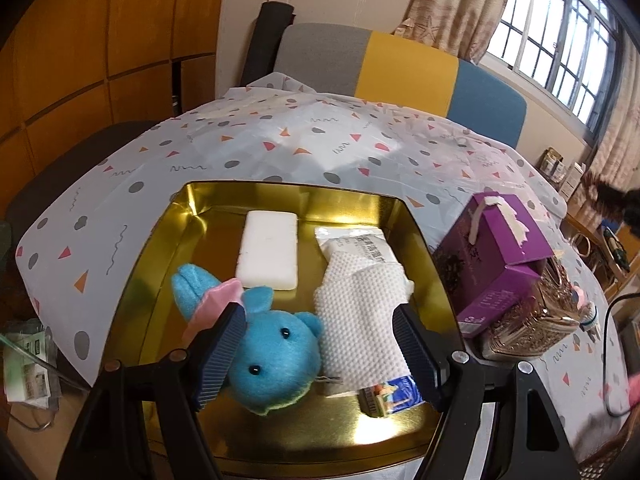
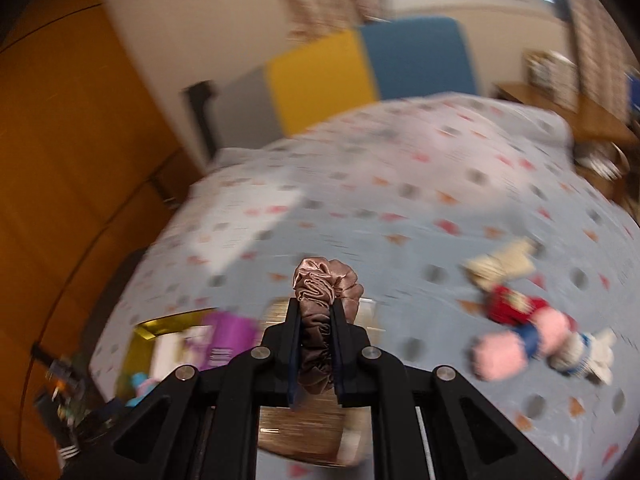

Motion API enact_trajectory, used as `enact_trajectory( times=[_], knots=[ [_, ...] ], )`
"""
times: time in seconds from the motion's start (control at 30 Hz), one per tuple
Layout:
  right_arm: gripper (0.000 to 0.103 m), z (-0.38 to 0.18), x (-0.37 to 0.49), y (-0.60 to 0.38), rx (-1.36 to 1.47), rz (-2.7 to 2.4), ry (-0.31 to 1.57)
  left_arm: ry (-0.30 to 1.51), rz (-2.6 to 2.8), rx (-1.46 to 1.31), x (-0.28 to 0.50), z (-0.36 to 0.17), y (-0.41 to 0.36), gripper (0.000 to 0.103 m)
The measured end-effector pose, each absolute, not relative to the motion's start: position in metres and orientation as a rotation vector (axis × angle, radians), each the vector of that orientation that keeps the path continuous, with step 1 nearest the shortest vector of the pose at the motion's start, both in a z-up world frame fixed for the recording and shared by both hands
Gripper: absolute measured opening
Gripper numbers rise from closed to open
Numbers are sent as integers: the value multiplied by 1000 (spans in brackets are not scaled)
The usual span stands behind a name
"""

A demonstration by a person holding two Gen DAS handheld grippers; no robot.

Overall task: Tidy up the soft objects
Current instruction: 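Carry the brown scrunchie into the gold tray and open the right gripper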

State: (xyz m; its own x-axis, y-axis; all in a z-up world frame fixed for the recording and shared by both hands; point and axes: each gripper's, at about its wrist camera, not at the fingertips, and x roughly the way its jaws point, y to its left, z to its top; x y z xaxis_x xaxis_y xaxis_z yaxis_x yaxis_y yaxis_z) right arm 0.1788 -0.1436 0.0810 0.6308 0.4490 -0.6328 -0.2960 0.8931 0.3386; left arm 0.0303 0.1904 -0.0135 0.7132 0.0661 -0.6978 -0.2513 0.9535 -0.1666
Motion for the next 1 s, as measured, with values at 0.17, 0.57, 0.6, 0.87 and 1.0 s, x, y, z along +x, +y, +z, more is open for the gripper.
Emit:
enact_trajectory(
  times=[0.17,0.57,0.6,0.87,1.0],
  knots=[
    [11,91,147,-64,78,637,743,728,224,-272,27,-6,205,77],
    [12,25,83,43,-151,864,875,713,257,-291,21,-5,222,77],
    [12,19,82,47,-153,865,891,713,260,-293,21,-5,223,77],
    [12,-24,79,73,-148,880,1010,721,276,-304,19,-9,231,77],
    [17,-38,78,81,-135,878,1049,719,288,-306,18,-9,236,78]
  ],
)
